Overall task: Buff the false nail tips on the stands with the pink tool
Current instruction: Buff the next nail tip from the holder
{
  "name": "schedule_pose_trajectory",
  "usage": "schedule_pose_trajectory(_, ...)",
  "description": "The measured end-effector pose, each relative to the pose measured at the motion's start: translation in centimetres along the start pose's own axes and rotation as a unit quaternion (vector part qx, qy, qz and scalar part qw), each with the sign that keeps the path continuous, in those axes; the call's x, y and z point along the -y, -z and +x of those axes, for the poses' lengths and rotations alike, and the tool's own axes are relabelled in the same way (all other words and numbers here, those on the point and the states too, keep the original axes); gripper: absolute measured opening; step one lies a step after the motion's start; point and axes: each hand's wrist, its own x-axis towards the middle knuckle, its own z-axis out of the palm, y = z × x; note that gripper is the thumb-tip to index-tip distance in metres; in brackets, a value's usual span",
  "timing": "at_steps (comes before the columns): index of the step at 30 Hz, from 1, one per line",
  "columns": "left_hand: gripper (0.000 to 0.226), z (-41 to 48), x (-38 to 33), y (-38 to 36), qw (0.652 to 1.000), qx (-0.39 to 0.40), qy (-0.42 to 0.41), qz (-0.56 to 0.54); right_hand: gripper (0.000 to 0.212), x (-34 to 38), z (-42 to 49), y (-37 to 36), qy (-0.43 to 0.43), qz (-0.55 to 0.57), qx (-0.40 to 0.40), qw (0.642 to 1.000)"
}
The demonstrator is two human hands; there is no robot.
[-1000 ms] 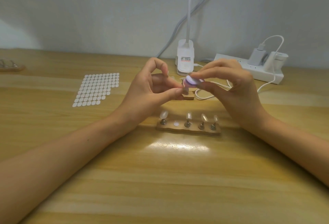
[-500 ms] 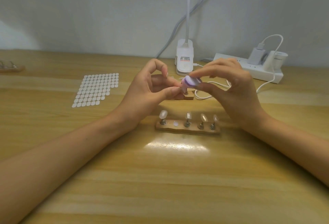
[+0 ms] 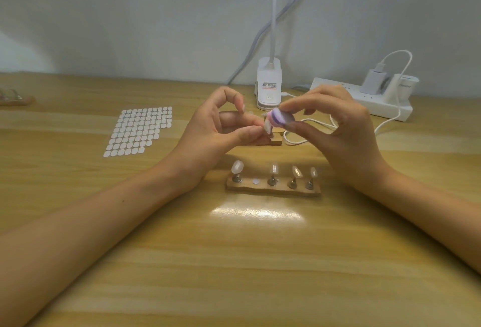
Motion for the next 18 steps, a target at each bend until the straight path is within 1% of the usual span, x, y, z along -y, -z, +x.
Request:
schedule_pose_trajectory(3,0.035,-0.13,-0.16,-0.09,1.000,0.011,-0.008,-0.003,0.017,0.23,-0.03,-0.10,0.008,0.013,-0.010,1.000)
schedule_pose_trajectory(7,0.034,-0.16,-0.21,-0.40,1.000,0.009,-0.006,-0.014,0.017,0.31,0.05,-0.09,-0.018,0.035,-0.004,0.999)
schedule_pose_trajectory(11,0.033,-0.24,-0.31,-0.33,0.999,0.019,-0.008,-0.026,0.017,0.77,0.14,-0.26,-0.020,0.054,-0.007,0.998)
schedule_pose_trajectory(15,0.031,-0.23,-0.27,-0.31,1.000,0.023,-0.009,0.002,0.016,0.53,0.27,0.02,-0.084,0.104,-0.016,0.991)
schedule_pose_trajectory(16,0.032,-0.22,-0.29,-0.33,1.000,0.024,-0.008,0.008,0.017,0.46,0.24,0.06,-0.089,0.114,-0.016,0.989)
schedule_pose_trajectory(18,0.034,-0.23,-0.33,-0.34,1.000,0.025,-0.007,0.005,0.021,0.44,0.14,0.01,-0.062,0.129,0.001,0.990)
